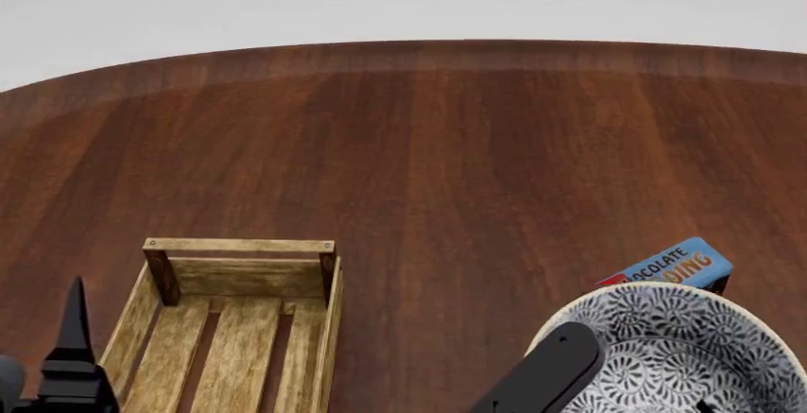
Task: Stack the left bowl on the right bowl and place them in the tray.
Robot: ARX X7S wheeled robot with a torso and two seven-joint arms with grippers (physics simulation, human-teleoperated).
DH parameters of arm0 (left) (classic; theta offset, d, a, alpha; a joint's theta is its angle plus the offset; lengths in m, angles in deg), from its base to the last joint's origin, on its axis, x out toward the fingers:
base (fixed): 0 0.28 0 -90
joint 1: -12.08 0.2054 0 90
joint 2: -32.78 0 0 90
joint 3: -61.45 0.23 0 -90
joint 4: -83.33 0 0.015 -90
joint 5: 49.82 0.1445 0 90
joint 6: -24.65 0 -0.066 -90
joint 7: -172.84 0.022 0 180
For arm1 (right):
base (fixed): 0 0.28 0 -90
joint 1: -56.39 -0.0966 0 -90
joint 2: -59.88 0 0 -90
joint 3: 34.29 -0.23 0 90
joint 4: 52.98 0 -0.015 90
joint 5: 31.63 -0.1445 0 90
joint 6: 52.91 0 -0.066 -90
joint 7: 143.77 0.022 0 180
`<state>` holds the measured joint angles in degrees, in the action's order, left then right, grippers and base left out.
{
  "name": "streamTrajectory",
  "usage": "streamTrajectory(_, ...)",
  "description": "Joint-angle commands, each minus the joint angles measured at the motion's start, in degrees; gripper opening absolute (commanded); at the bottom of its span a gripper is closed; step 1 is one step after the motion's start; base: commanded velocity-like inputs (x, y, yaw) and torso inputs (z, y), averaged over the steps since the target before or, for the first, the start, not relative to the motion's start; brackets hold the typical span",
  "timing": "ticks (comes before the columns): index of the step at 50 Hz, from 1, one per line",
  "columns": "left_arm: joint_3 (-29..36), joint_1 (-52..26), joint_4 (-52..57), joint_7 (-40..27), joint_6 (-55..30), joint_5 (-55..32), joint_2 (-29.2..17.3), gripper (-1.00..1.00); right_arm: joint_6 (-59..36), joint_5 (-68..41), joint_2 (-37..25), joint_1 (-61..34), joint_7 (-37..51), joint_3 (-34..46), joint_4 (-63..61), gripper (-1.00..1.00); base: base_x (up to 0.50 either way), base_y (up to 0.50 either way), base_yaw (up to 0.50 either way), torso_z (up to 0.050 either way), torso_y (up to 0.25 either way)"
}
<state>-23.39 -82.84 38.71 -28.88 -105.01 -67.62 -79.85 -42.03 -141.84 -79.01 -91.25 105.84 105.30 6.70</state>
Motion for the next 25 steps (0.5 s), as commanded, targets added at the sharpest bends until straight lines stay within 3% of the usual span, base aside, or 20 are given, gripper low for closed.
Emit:
streamTrajectory(1,-0.63,0.37,0.5,-0.16,0.16,-0.57,-0.21,1.0,-1.51,-7.38,1.97,-8.28,8.19,4.12,-0.68,-1.0,0.0,0.0,0.0,0.0,0.0)
streamTrajectory(14,-1.44,0.58,1.27,-0.4,-0.04,-1.3,-0.53,1.0,-3.02,-11.48,6.77,-16.88,9.84,8.89,2.25,-1.0,0.0,0.0,0.0,0.0,0.001)
streamTrajectory(25,-2.24,0.87,1.61,-0.61,-0.13,-1.79,-0.92,1.0,-4.92,-9.52,10.3,-20.39,6.24,9.23,5.15,-1.0,0.0,0.0,0.0,0.0,0.001)
